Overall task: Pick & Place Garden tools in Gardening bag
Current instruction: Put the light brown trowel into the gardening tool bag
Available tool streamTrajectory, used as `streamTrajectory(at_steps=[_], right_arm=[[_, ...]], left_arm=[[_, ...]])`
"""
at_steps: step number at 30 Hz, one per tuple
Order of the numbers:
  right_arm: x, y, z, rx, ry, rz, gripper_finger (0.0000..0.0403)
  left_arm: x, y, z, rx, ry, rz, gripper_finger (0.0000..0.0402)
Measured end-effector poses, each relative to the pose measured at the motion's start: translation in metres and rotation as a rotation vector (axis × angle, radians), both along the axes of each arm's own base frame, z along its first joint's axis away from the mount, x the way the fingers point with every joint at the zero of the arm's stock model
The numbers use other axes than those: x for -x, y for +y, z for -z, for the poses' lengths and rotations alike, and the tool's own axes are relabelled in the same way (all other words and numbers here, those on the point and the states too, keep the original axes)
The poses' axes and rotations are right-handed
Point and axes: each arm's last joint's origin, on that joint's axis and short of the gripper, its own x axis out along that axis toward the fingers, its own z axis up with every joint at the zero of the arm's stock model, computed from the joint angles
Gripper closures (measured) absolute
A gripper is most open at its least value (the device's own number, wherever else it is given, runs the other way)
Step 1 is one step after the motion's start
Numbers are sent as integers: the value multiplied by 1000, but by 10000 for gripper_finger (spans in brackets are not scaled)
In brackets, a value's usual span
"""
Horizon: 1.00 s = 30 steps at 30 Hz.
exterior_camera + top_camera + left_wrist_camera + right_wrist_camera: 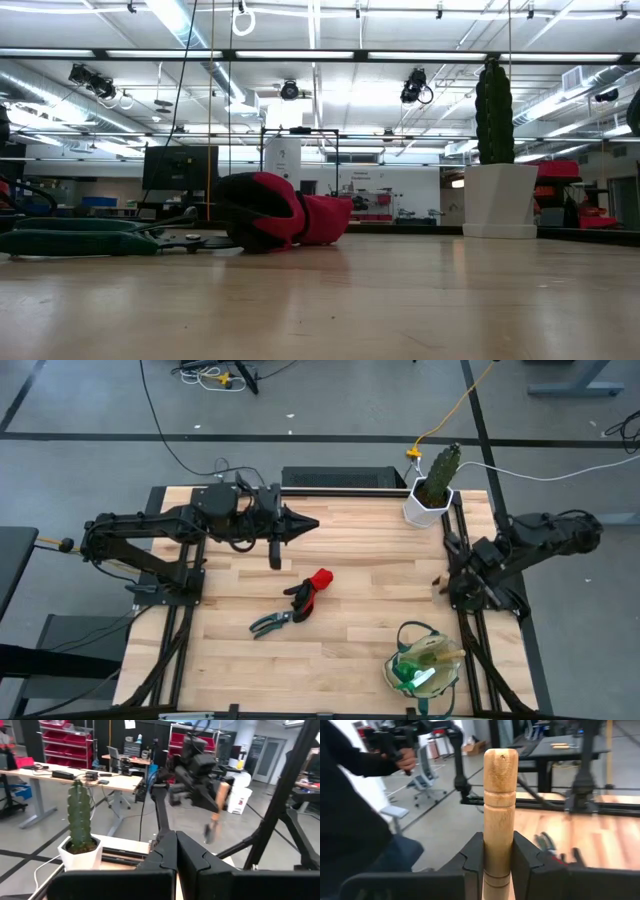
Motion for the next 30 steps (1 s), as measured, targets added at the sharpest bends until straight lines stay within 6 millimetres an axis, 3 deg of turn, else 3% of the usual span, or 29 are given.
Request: streamTrajectory(at_steps=[16,30], right_arm=[[-1,29,42,-29,-10,-228,349],[-1,60,94,-101,-44,-367,349]], left_arm=[[0,3,0,4,1,-88,399],[0,3,0,31,-4,-114,399]])
